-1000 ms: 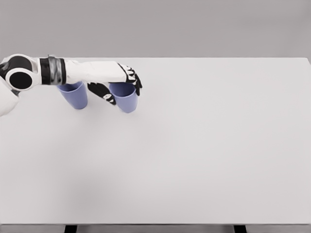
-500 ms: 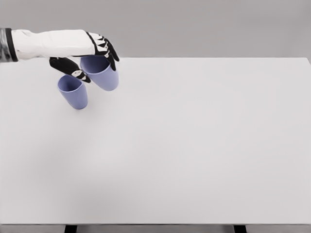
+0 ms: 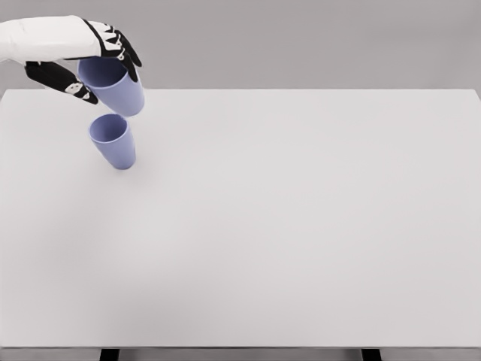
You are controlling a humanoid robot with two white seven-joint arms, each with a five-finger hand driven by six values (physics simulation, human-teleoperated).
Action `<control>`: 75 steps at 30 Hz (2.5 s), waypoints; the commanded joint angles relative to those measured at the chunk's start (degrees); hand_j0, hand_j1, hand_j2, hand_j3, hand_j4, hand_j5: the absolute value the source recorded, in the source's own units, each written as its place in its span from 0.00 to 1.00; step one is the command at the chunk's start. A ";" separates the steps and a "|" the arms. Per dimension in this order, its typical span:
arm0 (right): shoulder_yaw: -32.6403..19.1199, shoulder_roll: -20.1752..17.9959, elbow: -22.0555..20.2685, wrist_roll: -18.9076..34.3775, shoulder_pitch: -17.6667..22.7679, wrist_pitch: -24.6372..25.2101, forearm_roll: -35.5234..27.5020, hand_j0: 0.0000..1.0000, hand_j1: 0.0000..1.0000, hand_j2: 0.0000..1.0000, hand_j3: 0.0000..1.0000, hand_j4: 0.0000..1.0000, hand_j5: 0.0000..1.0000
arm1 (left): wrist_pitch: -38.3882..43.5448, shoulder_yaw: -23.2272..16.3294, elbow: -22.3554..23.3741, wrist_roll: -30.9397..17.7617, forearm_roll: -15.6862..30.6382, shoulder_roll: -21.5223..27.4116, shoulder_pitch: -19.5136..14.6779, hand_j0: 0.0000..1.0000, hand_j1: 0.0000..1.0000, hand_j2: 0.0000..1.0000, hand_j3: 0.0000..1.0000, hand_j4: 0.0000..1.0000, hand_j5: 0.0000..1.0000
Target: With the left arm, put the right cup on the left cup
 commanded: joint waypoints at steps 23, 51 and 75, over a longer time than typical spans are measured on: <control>0.00 0.00 0.00 0.01 0.00 0.00 0.02 1.00 1.00 1.00 1.00 1.00 1.00 | 0.19 -3.70 13.76 -0.85 -0.29 -3.25 0.26 0.56 0.56 0.56 0.56 0.56 0.56; 0.00 0.00 0.00 0.01 0.00 0.00 0.02 1.00 1.00 1.00 1.00 1.00 1.00 | 0.19 -4.06 13.67 -0.85 -0.47 -3.42 2.02 0.56 0.56 0.56 0.56 0.56 0.56; 0.00 0.00 0.00 0.01 0.00 0.00 0.02 1.00 1.00 1.00 1.00 1.00 1.00 | 0.19 -3.97 16.48 -0.85 -2.58 -5.36 2.55 0.57 0.57 0.57 0.57 0.57 0.57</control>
